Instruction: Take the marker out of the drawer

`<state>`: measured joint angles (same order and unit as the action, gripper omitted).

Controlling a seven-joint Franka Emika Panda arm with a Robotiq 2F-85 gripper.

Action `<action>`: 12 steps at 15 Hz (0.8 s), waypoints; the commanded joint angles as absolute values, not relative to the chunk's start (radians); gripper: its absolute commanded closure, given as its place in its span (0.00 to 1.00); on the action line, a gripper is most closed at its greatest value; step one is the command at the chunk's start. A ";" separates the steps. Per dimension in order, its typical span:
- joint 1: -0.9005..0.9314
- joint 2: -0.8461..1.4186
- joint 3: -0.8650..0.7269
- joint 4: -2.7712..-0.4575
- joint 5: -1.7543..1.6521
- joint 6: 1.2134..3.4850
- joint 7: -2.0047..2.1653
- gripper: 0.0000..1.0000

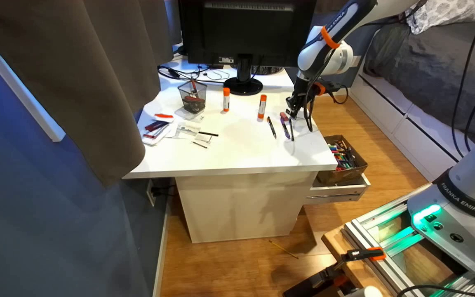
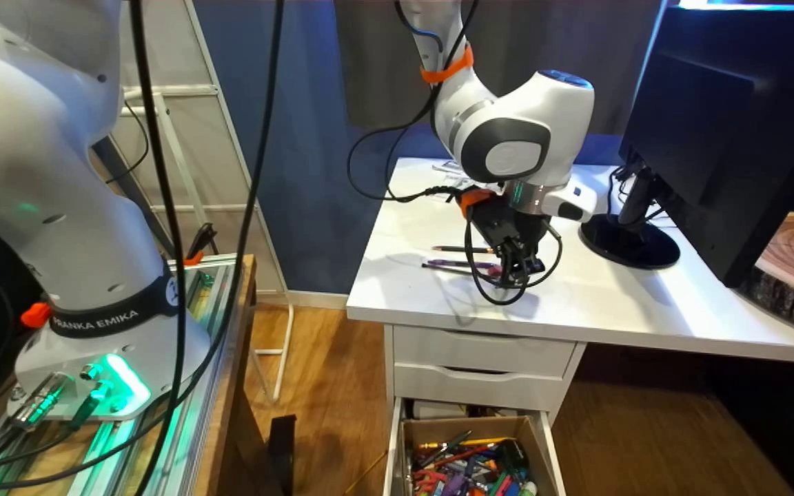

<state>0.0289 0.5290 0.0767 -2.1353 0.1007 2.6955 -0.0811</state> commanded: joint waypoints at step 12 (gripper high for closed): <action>-0.011 0.250 -0.174 -2.405 -0.259 2.582 0.009 0.98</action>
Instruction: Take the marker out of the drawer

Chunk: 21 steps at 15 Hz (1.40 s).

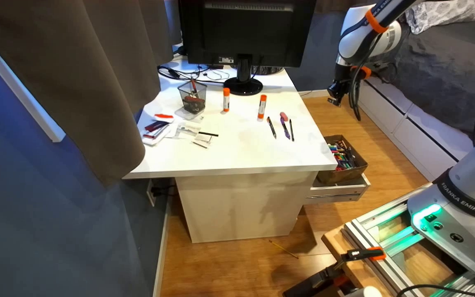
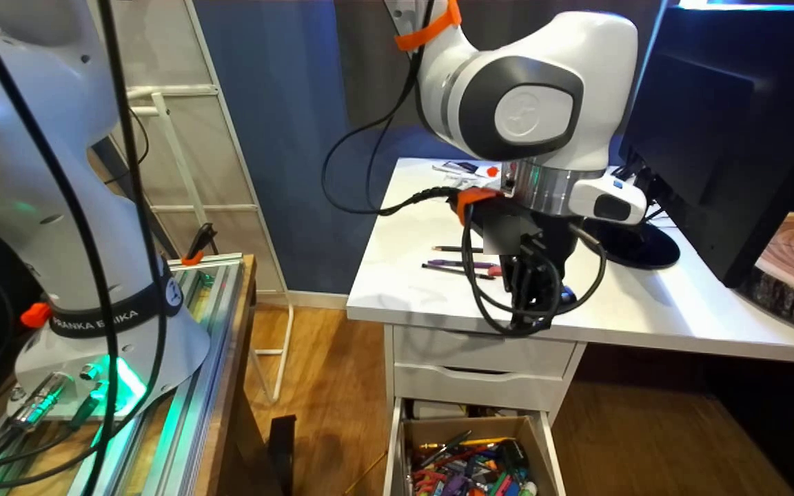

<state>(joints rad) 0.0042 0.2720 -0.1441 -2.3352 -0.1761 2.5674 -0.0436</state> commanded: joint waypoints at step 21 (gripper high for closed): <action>-0.008 0.643 -0.177 -2.353 -0.148 2.846 0.095 0.98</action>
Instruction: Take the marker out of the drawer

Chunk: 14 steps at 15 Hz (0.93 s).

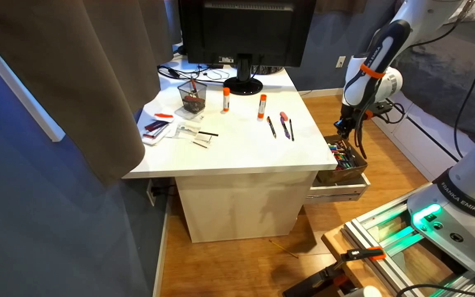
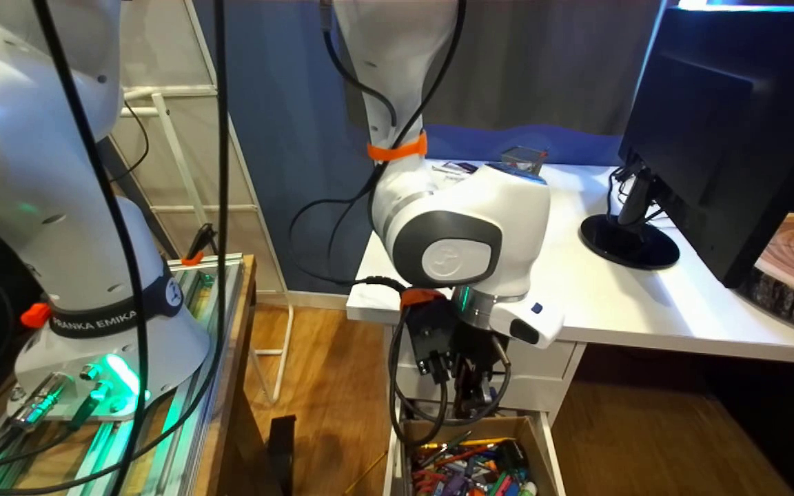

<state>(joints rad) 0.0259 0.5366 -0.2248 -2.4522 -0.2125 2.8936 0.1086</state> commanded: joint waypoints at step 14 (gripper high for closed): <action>-0.100 0.975 -0.102 -2.002 -0.035 2.719 0.069 0.98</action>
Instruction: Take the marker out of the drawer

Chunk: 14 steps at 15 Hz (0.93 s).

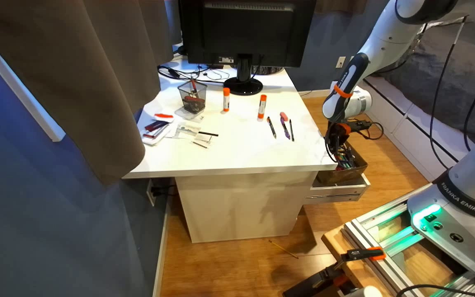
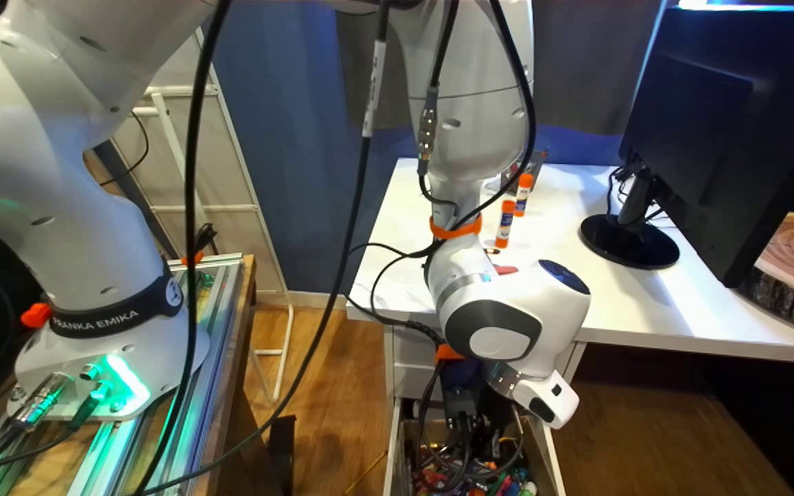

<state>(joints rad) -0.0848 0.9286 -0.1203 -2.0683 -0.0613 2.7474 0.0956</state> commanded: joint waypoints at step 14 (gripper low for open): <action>-0.285 0.677 0.012 -2.146 -0.026 2.503 -0.233 0.00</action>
